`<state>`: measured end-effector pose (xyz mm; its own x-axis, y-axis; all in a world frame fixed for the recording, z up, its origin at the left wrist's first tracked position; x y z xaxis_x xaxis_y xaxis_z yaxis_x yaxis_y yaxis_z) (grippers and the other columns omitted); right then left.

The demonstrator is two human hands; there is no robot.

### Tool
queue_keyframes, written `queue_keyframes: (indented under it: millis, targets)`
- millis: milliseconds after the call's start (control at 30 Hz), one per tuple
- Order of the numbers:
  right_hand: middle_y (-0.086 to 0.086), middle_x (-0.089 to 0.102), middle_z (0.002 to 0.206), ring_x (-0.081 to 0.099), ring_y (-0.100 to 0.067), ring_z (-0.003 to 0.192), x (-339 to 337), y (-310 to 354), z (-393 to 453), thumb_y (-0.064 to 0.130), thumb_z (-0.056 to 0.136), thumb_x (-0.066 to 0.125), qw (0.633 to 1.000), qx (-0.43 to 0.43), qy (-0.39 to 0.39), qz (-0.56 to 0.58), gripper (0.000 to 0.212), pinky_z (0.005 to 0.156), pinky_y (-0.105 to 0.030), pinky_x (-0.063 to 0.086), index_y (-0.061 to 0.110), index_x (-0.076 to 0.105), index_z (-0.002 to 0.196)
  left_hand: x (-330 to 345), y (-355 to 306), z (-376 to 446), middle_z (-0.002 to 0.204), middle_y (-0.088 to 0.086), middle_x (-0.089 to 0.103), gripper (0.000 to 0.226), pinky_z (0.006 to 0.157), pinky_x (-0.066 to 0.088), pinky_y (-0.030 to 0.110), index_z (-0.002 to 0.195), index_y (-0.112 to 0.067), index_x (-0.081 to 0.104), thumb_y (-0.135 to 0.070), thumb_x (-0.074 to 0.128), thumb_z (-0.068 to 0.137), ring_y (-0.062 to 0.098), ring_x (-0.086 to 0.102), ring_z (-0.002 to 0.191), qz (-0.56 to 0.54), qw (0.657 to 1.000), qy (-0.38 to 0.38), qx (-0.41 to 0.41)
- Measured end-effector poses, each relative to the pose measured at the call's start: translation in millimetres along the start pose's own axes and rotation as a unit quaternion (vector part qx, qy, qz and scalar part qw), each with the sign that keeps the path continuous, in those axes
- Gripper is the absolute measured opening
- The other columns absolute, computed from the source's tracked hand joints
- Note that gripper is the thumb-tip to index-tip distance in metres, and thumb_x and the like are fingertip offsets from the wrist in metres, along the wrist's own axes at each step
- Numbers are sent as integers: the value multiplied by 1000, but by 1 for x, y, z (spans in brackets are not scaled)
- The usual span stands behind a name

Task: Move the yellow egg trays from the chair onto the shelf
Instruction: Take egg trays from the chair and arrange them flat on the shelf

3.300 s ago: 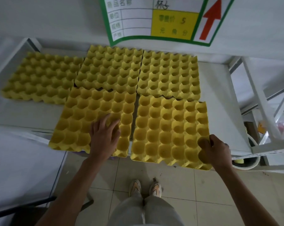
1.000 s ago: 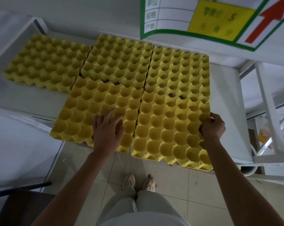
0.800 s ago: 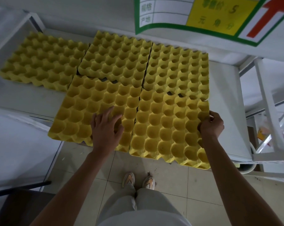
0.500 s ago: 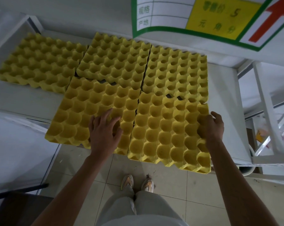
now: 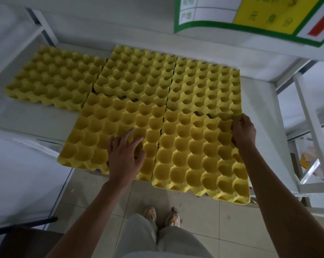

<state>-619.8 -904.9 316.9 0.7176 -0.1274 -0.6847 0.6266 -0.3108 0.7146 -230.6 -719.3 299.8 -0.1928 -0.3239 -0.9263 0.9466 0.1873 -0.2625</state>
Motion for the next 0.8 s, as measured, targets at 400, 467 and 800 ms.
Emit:
queue_keyframes:
  millis: [400, 467, 800]
  targets:
    - [-26, 49, 142, 45, -45, 130, 13, 85, -32, 29, 100, 55, 976, -137, -79, -147, 55, 106, -62, 40, 4, 40, 147, -58, 26, 30, 151, -7, 50, 52, 106, 41, 47, 140, -36, 57, -58, 48, 93, 21, 51, 134, -90, 995, 31, 15]
    - [-27, 52, 139, 48, -47, 126, 55, 132, -72, 25, 99, 58, 957, -222, -94, -159, 51, 102, -60, 42, 3, 45, 143, -84, 70, 56, 146, -4, 56, 48, 102, 42, 45, 135, -32, 61, -51, 53, 92, 23, 55, 130, -87, 996, -22, 21]
    - [-12, 15, 170, 11, -34, 157, 300, 245, -138, 59, 100, 24, 895, -305, 87, -312, 65, 123, -57, 18, 34, 23, 160, -40, 291, 199, 170, -1, 22, 60, 124, 15, 60, 154, -36, 39, -53, 49, 97, 35, 18, 156, 38, 982, 186, 0]
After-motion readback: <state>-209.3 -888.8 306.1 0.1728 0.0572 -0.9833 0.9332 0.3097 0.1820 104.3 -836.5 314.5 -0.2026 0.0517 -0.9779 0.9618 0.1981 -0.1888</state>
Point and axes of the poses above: each hand's wrist, its own z-axis towards the middle knuckle, its own x-axis out of the palm, y = z × x, the point moved 8 cm from there along z, towards the middle knuckle
